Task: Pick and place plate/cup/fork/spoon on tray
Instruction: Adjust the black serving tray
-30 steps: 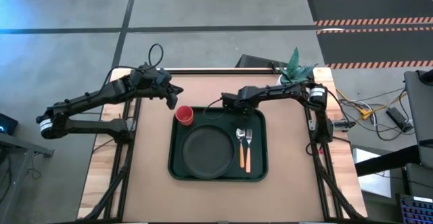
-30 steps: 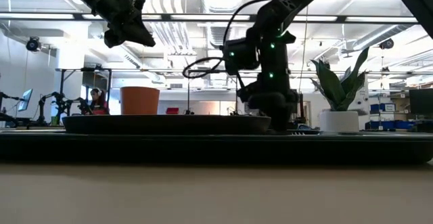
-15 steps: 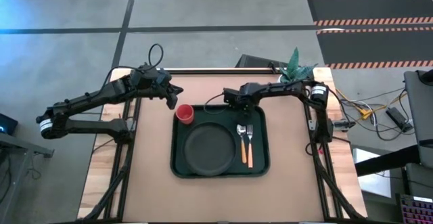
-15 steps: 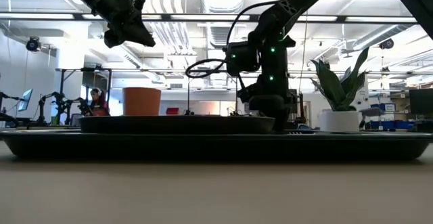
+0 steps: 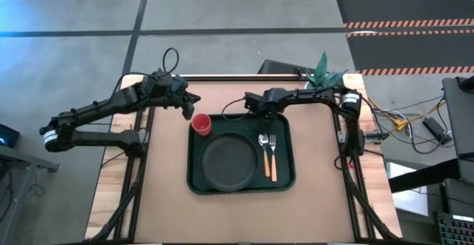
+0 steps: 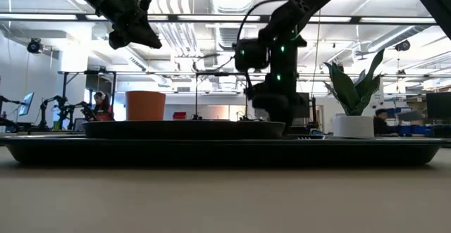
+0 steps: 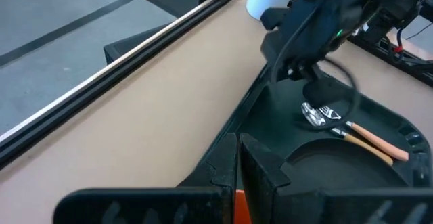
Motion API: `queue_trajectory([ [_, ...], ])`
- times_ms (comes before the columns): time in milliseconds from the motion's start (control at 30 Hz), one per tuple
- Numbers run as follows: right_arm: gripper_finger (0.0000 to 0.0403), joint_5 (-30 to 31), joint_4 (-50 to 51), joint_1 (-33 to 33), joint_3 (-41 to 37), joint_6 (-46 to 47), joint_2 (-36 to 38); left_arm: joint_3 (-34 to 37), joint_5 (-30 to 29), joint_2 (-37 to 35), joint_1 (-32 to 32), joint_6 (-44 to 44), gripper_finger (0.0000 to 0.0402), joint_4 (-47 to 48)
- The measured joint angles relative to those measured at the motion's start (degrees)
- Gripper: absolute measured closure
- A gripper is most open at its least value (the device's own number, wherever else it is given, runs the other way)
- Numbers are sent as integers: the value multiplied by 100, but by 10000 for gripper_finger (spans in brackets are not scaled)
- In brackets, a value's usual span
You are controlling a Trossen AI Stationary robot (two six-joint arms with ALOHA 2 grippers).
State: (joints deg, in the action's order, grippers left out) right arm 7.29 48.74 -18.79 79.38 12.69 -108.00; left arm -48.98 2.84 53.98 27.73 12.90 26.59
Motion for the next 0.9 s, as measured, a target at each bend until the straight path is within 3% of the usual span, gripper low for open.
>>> queue_trajectory([
  [733, 394, 28, -302, 363, 371, 94, 1424, 62, -32, 0, 0, -30, 402, -8],
  [900, 394, 29, -307, 425, 371, 91, 1436, 405, -413, -2, 2, 6, 402, 491],
])
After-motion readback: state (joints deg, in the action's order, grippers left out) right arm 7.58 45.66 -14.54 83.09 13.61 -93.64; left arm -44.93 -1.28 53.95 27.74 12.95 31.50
